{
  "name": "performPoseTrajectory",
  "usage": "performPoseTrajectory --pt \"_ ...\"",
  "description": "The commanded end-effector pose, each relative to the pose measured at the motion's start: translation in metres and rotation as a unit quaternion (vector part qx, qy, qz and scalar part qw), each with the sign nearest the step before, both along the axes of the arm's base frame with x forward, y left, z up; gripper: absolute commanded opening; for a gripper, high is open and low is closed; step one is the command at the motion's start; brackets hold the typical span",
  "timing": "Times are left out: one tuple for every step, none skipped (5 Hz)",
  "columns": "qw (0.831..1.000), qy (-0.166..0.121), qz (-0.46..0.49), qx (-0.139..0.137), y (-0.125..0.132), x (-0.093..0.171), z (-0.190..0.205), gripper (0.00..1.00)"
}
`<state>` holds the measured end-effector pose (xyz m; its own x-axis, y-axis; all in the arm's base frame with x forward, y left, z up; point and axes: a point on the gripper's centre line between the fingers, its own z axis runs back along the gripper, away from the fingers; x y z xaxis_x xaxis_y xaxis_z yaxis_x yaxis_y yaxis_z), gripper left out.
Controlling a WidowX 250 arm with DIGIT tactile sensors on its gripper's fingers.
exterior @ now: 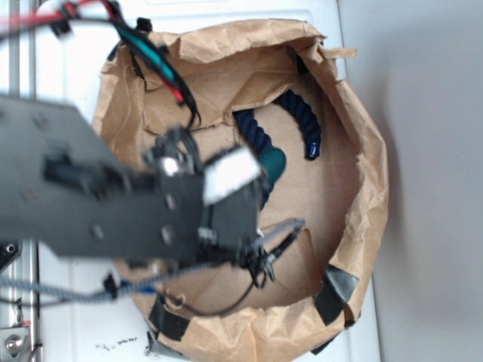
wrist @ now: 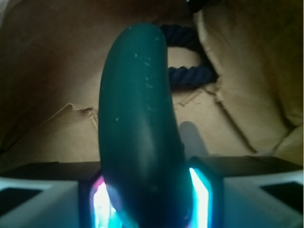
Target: Grab the plastic pickle.
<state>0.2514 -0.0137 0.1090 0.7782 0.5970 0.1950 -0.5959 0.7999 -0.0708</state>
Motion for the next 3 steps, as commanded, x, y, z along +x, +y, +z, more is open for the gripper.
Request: performPoseTrajectory --pt "0.999 -0.046 -0.011 -0.007 0.023 0.011 0.024 0.0" --pt "0.998 -0.059 -0.015 0.026 0.022 0.015 0.017 0.0" --pt "0.986 -0.145 -0.042 0.067 0.009 0.008 0.012 0.98"
